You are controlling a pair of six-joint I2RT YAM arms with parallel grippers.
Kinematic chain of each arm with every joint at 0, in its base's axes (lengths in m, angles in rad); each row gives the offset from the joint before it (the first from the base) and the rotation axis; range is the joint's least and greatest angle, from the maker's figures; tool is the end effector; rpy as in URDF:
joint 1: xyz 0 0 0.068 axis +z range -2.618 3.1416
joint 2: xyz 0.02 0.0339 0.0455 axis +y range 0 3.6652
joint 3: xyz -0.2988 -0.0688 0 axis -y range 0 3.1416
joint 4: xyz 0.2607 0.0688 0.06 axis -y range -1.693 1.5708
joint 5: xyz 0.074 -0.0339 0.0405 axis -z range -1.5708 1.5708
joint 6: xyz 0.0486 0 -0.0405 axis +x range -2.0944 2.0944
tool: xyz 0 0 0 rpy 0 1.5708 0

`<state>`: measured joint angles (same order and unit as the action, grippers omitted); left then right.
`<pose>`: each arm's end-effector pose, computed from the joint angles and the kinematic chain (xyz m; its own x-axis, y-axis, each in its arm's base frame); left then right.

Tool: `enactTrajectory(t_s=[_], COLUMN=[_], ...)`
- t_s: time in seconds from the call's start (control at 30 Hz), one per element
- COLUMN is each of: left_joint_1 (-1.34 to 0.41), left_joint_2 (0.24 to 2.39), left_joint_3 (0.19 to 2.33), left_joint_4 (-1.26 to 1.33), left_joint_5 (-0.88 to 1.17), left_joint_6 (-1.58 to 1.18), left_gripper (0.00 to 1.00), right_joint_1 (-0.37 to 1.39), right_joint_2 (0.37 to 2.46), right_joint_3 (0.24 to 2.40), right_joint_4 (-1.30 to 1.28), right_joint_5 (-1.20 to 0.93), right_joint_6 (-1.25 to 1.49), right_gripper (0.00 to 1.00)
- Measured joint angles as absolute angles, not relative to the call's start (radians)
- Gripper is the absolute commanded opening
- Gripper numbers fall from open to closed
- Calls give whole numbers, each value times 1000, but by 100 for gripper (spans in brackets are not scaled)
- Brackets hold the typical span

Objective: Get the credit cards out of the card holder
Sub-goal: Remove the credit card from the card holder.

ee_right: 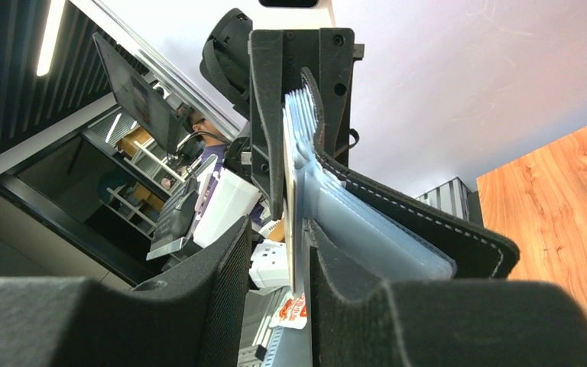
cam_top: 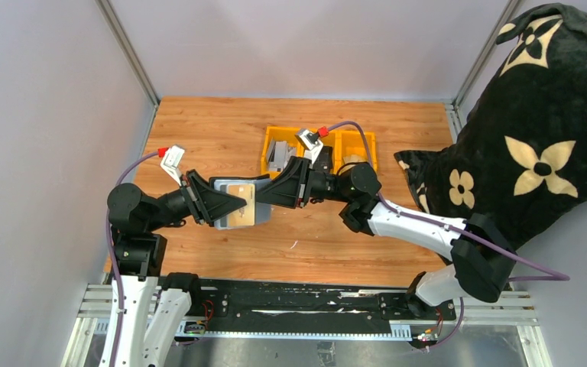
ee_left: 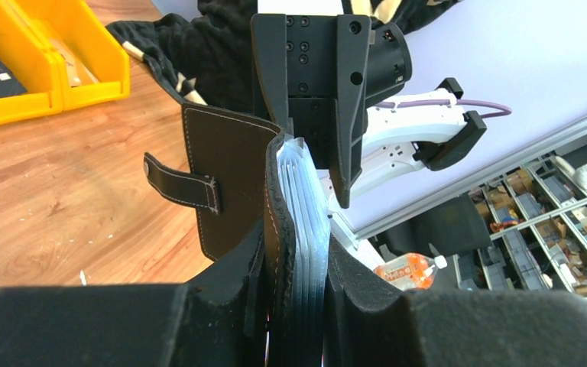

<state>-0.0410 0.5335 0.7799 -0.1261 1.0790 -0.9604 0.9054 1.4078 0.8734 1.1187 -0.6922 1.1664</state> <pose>0.0953 -0.0468 0.3989 -0.6636 -0.3600 -0.6557 0.6105 0.2458 -0.7529 0.1728 0.2704 0.3887 -0.7249 0.2227 -0.6519 -0.6807 -0.3767 0.6283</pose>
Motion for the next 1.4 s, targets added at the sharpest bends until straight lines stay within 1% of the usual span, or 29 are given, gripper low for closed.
enactTrajectory(t_s=[0.2, 0.37, 0.43, 0.47, 0.5, 0.53, 0.6, 0.73, 0.83, 0.97, 1.03, 1.23, 1.4], left_joint_1=[-41, -41, -40, -39, -38, -37, -36, -36, -36, -36, -36, -42, -43], left_joint_2=[535, 535, 534, 534, 534, 534, 534, 533, 533, 533, 534, 538, 541], left_joint_3=[788, 789, 795, 799, 801, 802, 803, 803, 803, 802, 799, 784, 779], left_joint_4=[-141, -146, -146, -146, -146, -144, -145, -152, -150, -126, -111, -57, -46], left_joint_5=[1072, 1070, 1067, 1065, 1064, 1064, 1061, 1069, 1076, 1095, 1102, 1122, 1130], left_joint_6=[-953, -953, -953, -953, -952, -954, -954, -954, -962, -992, -1011, -1063, -1078], left_gripper=[23, 24, 26, 28, 30, 35, 40, 41, 40, 31, 29, 28, 28], right_joint_1=[913, 931, 936, 937, 937, 938, 942, 957, 958, 950, 949, 948, 948], right_joint_2=[1424, 1428, 1436, 1439, 1440, 1441, 1443, 1445, 1443, 1424, 1405, 1378, 1375], right_joint_3=[888, 907, 923, 929, 932, 936, 939, 939, 938, 899, 862, 787, 766], right_joint_4=[1086, 1062, 1050, 1045, 1038, 1023, 1011, 983, 980, 1035, 1075, 1177, 1210], right_joint_5=[-694, -695, -695, -694, -691, -685, -678, -664, -665, -664, -661, -627, -615], right_joint_6=[1158, 1135, 1125, 1117, 1109, 1103, 1093, 1078, 1074, 1087, 1096, 1119, 1131], right_gripper=[36, 29, 19, 7, 1, 0, 0, 0, 0, 0, 0, 0, 0])
